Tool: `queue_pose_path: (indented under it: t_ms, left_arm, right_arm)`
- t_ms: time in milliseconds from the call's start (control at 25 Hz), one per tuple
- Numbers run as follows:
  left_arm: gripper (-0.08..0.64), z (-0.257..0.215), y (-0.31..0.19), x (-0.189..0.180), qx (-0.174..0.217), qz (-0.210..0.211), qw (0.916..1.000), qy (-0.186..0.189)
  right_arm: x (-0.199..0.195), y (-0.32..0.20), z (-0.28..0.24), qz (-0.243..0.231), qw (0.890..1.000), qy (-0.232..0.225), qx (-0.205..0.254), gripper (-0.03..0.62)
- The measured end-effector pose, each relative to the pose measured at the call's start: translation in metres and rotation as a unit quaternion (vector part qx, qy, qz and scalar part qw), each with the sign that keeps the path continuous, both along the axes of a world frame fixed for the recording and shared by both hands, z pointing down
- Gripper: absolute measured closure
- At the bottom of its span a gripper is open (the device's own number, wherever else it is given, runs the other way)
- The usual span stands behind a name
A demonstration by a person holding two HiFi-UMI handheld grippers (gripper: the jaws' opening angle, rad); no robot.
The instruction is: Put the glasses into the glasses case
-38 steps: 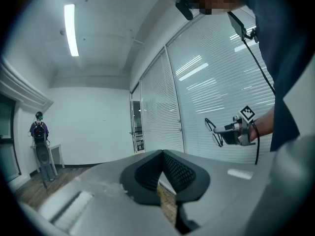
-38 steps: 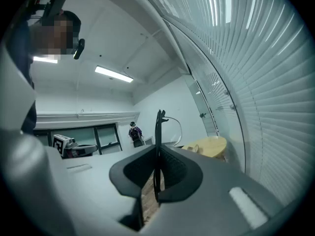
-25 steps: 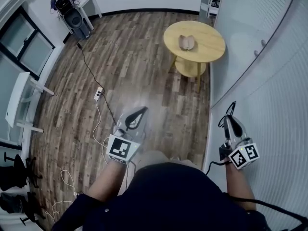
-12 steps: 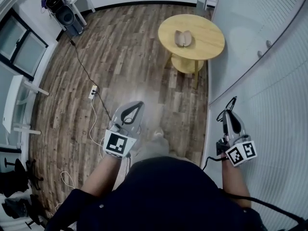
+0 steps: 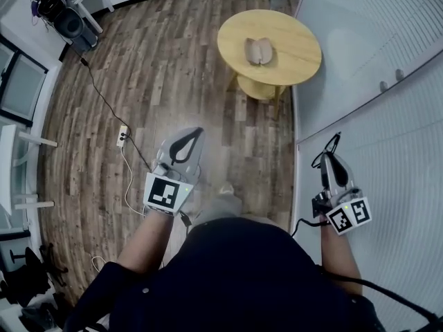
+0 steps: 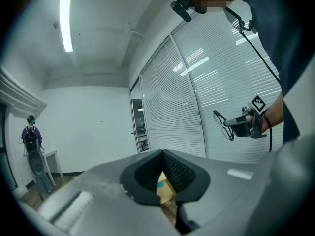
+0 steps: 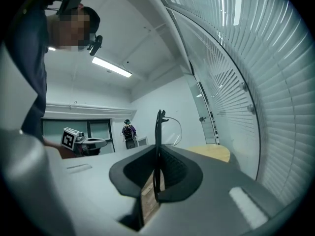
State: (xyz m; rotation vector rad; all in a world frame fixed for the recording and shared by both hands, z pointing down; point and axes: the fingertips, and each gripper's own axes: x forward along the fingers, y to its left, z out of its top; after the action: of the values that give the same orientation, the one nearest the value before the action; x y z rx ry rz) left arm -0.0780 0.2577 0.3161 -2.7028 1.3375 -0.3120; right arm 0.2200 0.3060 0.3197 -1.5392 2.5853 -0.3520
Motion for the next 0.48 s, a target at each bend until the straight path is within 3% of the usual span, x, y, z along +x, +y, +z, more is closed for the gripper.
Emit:
queue_pose_path:
  t_ms: [200,480]
  left_arm:
    - [0.554,0.005,-0.033,-0.021,-0.005,0.026,0.9996,-0.009]
    - [0.554,0.006,-0.076,-0.027,-0.028,0.036,0.9985,0.03]
  right_arm:
    - [-0.015,-0.031,-0.009,0.029,1.0,-0.01,0.007,0.561]
    - [-0.026,-0.065,-0.012,0.04,0.999,-0.005,-0.004,0.561]
